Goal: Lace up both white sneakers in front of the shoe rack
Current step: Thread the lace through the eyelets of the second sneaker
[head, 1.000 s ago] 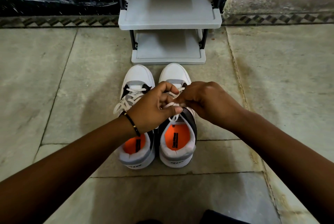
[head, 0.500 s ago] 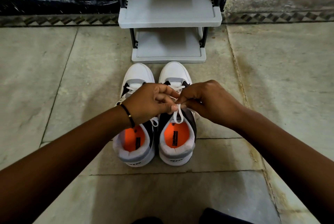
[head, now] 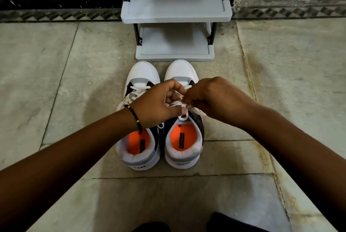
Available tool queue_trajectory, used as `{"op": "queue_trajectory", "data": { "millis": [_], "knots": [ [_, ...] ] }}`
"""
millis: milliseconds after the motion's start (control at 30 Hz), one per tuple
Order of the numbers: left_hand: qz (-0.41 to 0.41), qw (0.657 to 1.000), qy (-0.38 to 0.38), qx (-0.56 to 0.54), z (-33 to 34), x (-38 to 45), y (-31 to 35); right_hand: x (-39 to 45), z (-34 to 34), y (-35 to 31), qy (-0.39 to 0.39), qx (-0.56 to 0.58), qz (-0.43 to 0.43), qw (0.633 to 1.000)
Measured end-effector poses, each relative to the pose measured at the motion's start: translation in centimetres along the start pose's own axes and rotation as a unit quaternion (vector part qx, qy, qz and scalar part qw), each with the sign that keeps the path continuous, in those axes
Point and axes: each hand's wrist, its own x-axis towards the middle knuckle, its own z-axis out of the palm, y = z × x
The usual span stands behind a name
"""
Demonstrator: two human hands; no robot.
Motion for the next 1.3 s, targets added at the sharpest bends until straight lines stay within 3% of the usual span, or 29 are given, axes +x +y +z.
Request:
{"op": "queue_trajectory", "data": {
  "millis": [267,400,767,967,1167,1300],
  "knots": [
    [0.036,0.995,0.052,0.083,0.1,-0.2,0.4,0.0,0.8,-0.2,0.02,0.074,0.1,0.992],
    [0.036,0.992,0.051,0.11,-0.1,-0.3,0.3,0.0,0.8,-0.6,-0.006,0.122,0.158,0.98],
    [0.039,0.987,0.07,0.136,-0.3,0.0,0.3,-0.2,1.9,-1.1,0.079,0.086,0.162,0.98],
    [0.074,0.972,0.074,0.212,0.2,0.4,-0.3,-0.7,2.5,-1.8,0.08,-0.091,0.072,0.99],
    [0.093,0.963,0.059,0.247,0.4,0.8,-0.9,-0.5,2.5,-1.9,0.087,-0.062,0.098,0.989],
    [0.067,0.974,0.074,0.203,0.4,0.5,-0.7,-0.3,2.6,-2.2,0.075,-0.06,0.11,0.989]
  ]
}}
